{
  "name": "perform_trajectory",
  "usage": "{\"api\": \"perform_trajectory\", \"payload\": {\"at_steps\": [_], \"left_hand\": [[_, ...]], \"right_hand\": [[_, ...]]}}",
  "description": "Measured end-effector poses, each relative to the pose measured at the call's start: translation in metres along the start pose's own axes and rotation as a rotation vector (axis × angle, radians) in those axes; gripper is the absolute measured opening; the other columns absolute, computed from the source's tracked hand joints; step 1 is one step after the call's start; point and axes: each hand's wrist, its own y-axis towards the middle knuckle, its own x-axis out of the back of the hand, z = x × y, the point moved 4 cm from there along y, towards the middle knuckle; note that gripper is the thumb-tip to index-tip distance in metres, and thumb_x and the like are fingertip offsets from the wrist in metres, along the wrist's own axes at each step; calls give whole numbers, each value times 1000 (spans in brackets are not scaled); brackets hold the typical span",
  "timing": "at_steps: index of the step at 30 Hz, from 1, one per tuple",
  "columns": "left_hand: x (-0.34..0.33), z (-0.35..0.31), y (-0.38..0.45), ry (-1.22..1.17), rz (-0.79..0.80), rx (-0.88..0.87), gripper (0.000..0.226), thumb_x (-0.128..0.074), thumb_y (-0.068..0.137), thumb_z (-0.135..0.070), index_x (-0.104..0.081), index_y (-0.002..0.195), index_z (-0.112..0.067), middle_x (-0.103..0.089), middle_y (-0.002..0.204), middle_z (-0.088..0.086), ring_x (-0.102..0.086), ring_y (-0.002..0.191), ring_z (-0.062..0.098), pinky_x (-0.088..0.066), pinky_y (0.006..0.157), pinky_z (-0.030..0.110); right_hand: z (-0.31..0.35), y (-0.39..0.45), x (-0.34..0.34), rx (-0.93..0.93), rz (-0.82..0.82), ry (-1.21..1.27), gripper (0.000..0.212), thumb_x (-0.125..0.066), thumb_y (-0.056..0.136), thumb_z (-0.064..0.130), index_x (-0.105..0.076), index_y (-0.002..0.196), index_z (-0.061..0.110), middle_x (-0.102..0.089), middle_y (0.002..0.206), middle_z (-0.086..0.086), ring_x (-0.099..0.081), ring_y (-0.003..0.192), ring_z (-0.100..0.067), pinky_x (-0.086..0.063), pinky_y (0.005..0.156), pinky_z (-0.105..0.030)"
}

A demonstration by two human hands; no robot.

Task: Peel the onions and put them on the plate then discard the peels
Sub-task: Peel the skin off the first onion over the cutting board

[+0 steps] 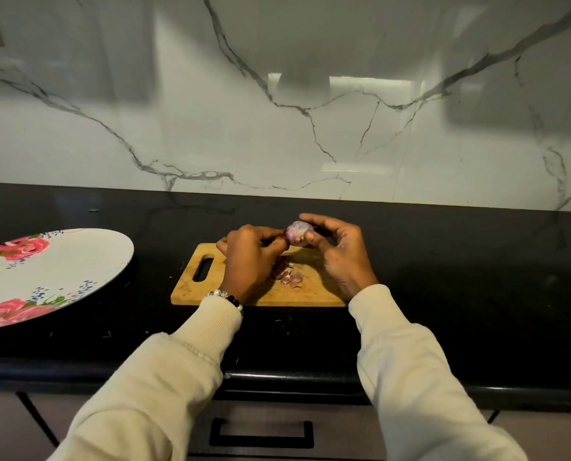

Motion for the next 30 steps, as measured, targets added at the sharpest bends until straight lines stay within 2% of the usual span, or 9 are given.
{"api": "perform_trajectory", "payload": {"at_steps": [2, 5, 7, 10, 15, 18, 22, 24, 30], "left_hand": [[-1, -1, 0, -18, 10, 0, 18, -52, 78, -54, -66, 88, -55, -70, 70, -23, -65, 76, 5, -50, 83, 57], [-1, -3, -1, -34, 5, 12, 22, -58, 80, -55, -73, 88, -42, -71, 73, -22, -65, 81, 2, -44, 90, 57], [-1, -1, -1, -39, 12, 30, 28, -62, 79, -56, -76, 92, -36, -72, 77, -21, -66, 85, 5, -43, 91, 57], [-3, 5, 0, -78, 34, 54, 39, -57, 73, -64, -75, 93, -37, -72, 75, -20, -68, 82, 13, -49, 84, 60], [-5, 7, 1, -75, 47, 34, 16, -62, 79, -43, -74, 89, -40, -72, 72, -18, -68, 77, 15, -50, 80, 60], [-4, 6, 1, -82, 26, 25, 15, -63, 80, -37, -72, 90, -44, -72, 73, -17, -69, 75, 13, -50, 81, 60], [-5, 6, 1, -154, 34, 53, 14, -66, 87, -33, -78, 86, -27, -73, 69, -8, -69, 67, 17, -51, 80, 60], [-4, 3, -1, -149, 42, 56, 13, -66, 88, -33, -78, 88, -28, -73, 69, -8, -69, 67, 17, -53, 78, 58], [-1, -2, -3, -186, 23, 99, 10, -70, 88, -15, -79, 91, -11, -74, 70, 2, -69, 64, 25, -59, 61, 47]], "right_hand": [[-2, 2, 1, -12, -4, 0, 31, -62, 90, -5, -69, 119, 6, -69, 117, -8, -65, 107, -12, -56, 87, -22], [-7, 5, 2, -24, 5, -38, 31, -66, 90, -1, -71, 116, 14, -71, 117, -3, -65, 112, -15, -54, 97, -34], [-9, 5, 2, -35, 7, -31, 30, -68, 89, 0, -72, 115, 14, -72, 114, -3, -65, 111, -16, -55, 96, -35], [-9, 4, 2, -45, 5, -25, 30, -70, 87, 1, -73, 114, 13, -72, 112, -2, -66, 107, -14, -55, 95, -33], [-13, 6, 2, -58, 4, -38, 30, -72, 86, 2, -73, 112, 15, -72, 113, -3, -65, 109, -16, -55, 97, -38], [-14, 7, 1, -66, 3, -8, 29, -71, 86, 2, -73, 112, 14, -72, 113, -5, -65, 112, -20, -56, 95, -39], [-15, 7, 2, -100, 6, 80, 29, -68, 87, -2, -72, 113, 10, -71, 115, -10, -66, 111, -24, -58, 90, -38], [-14, 7, 2, -89, 2, 55, 29, -69, 87, -1, -71, 114, 10, -71, 114, -8, -67, 110, -21, -57, 92, -36], [-12, 5, 1, -55, 21, 5, 30, -72, 84, 1, -73, 112, 12, -72, 112, -7, -66, 109, -20, -56, 92, -33]]}}
